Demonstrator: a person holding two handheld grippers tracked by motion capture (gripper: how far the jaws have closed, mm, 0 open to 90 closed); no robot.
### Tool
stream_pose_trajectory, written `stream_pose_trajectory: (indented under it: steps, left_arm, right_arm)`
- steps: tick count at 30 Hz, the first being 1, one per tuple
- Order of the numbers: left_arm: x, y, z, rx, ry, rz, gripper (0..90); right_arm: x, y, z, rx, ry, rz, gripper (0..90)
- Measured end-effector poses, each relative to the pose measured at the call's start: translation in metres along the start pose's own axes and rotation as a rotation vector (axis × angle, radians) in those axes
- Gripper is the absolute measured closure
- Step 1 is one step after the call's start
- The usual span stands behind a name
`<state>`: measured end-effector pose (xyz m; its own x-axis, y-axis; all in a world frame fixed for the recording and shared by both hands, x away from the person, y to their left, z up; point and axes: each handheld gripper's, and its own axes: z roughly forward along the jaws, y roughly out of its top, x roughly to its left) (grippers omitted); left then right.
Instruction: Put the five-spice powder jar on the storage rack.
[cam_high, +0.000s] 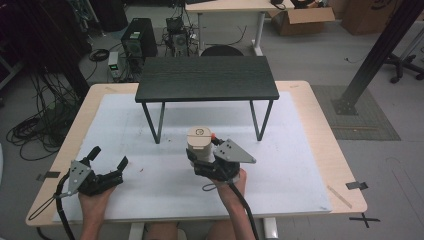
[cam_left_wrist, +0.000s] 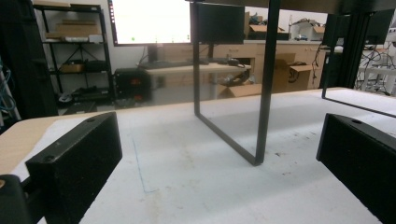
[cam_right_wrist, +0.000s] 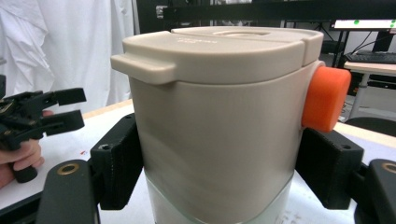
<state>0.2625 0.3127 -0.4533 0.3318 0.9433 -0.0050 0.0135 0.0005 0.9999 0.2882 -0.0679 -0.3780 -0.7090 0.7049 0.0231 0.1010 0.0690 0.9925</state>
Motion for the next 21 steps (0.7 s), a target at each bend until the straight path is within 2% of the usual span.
stream_pose_trajectory:
  steps: [21]
  left_arm:
    - [0.0,0.0,0.0,0.003,0.0,-0.003,0.5]
  right_arm:
    - [-0.022,0.041,0.002,0.03,0.005,-0.01,24.0]
